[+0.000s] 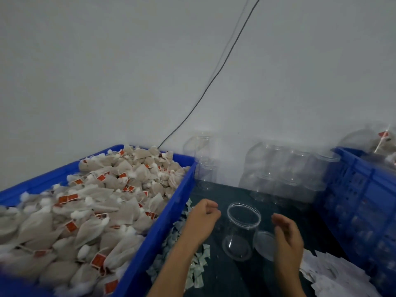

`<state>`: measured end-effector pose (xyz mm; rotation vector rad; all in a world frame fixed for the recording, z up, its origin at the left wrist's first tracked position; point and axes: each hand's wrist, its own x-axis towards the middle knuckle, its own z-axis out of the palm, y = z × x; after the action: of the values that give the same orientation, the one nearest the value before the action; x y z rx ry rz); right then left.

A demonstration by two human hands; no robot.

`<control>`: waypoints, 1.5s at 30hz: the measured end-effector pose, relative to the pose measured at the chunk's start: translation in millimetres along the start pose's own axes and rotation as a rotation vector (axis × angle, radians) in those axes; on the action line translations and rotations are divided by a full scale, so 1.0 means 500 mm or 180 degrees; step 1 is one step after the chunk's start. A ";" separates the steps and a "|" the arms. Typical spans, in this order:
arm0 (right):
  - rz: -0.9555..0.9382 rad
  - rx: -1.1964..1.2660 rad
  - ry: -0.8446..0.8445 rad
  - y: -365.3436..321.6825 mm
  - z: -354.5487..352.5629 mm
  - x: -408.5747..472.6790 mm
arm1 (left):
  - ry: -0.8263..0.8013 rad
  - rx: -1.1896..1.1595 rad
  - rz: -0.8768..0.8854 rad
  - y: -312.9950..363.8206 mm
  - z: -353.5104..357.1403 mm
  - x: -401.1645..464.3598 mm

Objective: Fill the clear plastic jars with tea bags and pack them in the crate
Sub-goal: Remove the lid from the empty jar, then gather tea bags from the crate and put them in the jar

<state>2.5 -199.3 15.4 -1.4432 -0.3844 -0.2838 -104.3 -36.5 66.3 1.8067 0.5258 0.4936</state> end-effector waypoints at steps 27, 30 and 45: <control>0.0583 0.0096 -0.2052 -0.171 0.344 -0.100 | 0.0093 0.3697 -0.0386 -0.058 -0.348 0.051; 0.0539 -0.0003 -0.2105 -0.172 0.368 -0.098 | -0.0209 0.4400 -0.0489 -0.076 -0.389 0.059; 0.0448 -0.0647 -0.2489 -0.159 0.462 -0.077 | 0.0703 0.2183 0.0282 -0.121 -0.419 0.092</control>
<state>-85.1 19.6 90.3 -1.7388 -0.8972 0.3871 -193.4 167.9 69.7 2.4507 0.8413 0.6264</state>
